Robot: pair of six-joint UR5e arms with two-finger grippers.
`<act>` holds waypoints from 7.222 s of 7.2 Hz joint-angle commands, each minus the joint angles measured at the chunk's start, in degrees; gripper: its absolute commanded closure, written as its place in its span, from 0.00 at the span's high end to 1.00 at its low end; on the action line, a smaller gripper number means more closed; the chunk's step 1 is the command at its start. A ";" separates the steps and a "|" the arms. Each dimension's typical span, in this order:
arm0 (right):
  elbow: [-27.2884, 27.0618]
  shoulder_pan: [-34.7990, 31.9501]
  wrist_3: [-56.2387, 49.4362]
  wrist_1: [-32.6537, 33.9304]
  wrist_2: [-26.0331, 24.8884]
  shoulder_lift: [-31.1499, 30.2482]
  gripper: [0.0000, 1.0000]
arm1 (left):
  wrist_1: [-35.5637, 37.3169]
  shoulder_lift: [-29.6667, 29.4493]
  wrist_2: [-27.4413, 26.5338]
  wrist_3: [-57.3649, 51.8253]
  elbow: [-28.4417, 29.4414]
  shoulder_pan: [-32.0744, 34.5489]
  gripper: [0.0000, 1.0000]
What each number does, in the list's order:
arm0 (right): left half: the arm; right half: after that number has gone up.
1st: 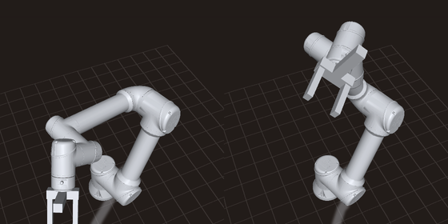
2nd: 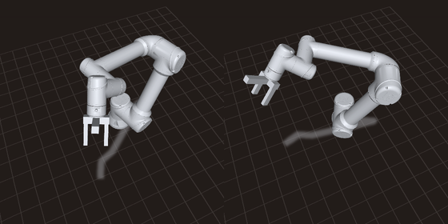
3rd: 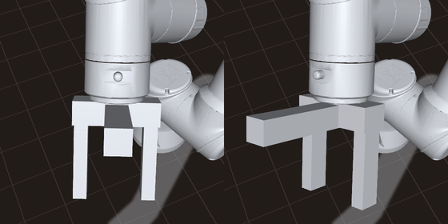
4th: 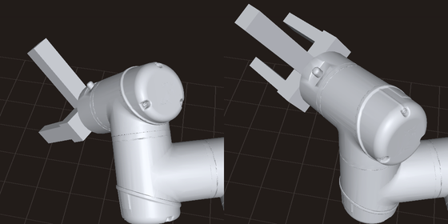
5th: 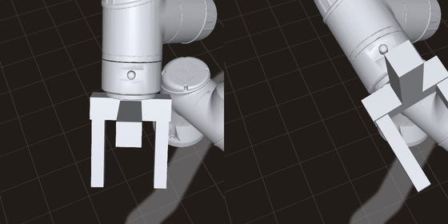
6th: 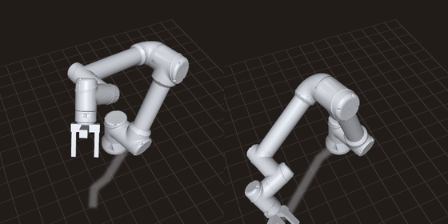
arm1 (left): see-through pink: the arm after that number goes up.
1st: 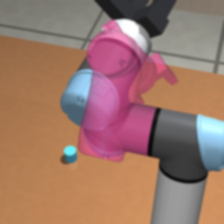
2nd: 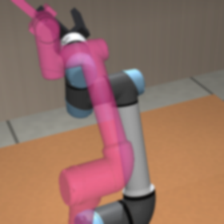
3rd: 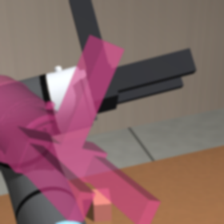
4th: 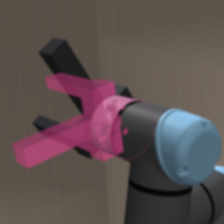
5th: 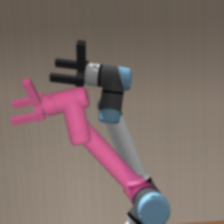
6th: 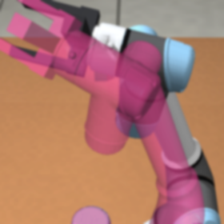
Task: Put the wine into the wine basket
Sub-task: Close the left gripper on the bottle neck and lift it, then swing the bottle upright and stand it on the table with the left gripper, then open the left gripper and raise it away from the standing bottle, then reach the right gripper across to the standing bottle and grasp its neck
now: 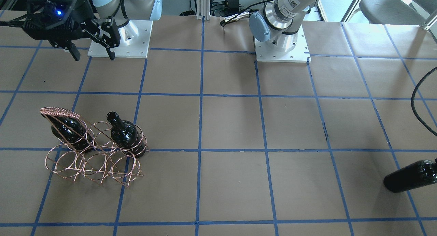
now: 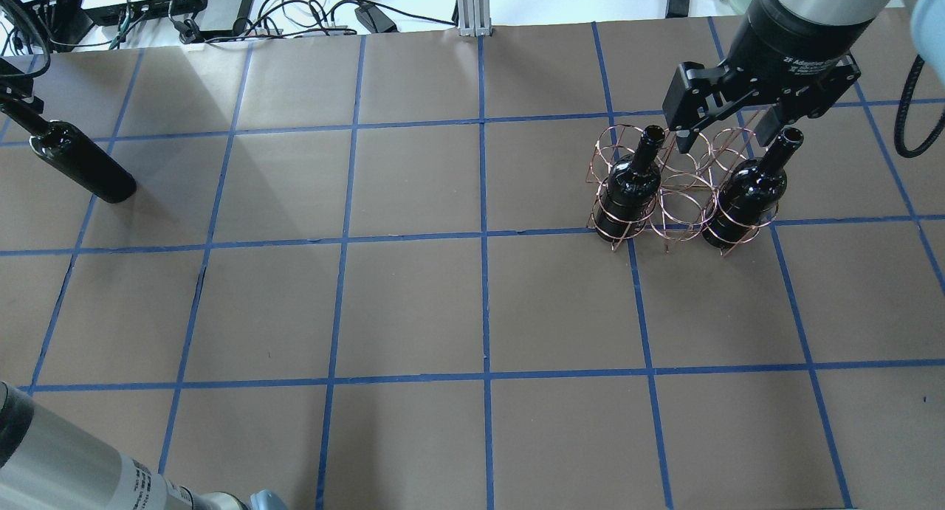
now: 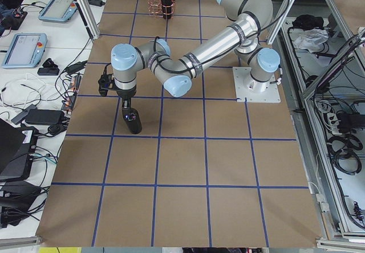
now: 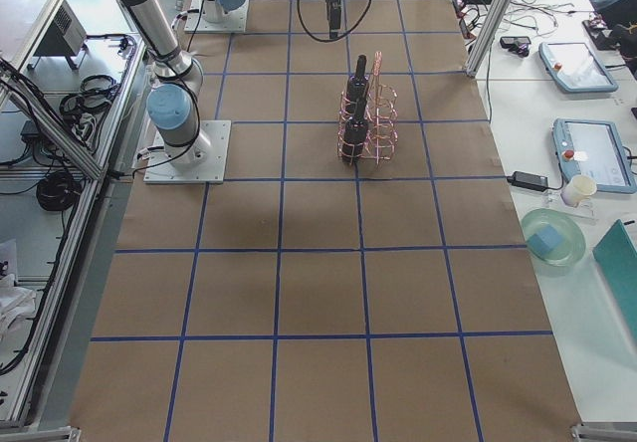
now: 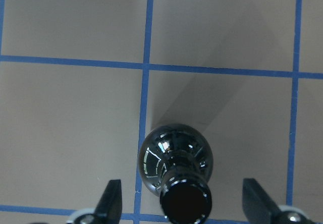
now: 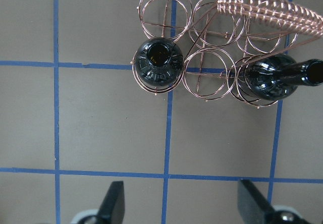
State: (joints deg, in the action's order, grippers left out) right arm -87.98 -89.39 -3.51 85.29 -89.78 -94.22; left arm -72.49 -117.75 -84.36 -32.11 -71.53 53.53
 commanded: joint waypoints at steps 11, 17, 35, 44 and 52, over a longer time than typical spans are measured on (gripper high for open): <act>0.00 0.00 -0.18 -0.30 -0.14 -0.09 0.75 | -0.81 6.55 -1.69 10.25 -3.77 11.82 0.00; 0.00 0.00 -0.09 -0.04 -0.05 0.00 0.75 | -0.20 20.17 -1.43 32.33 -20.20 29.08 0.00; -0.18 0.00 0.70 -2.92 -0.49 -3.25 1.00 | -8.00 28.02 -1.69 36.77 -30.46 37.18 1.00; 1.75 -2.62 2.37 2.42 0.13 0.96 1.00 | -15.23 27.48 -3.71 29.82 -17.59 16.44 1.00; 12.81 -35.58 52.86 15.96 0.21 20.37 1.00 | -15.58 26.52 -6.35 29.82 -18.74 12.05 1.00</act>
State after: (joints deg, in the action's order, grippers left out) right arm -78.36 -121.74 42.93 100.64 -89.68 -76.95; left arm -87.76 -91.20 -90.34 -2.28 -90.25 67.10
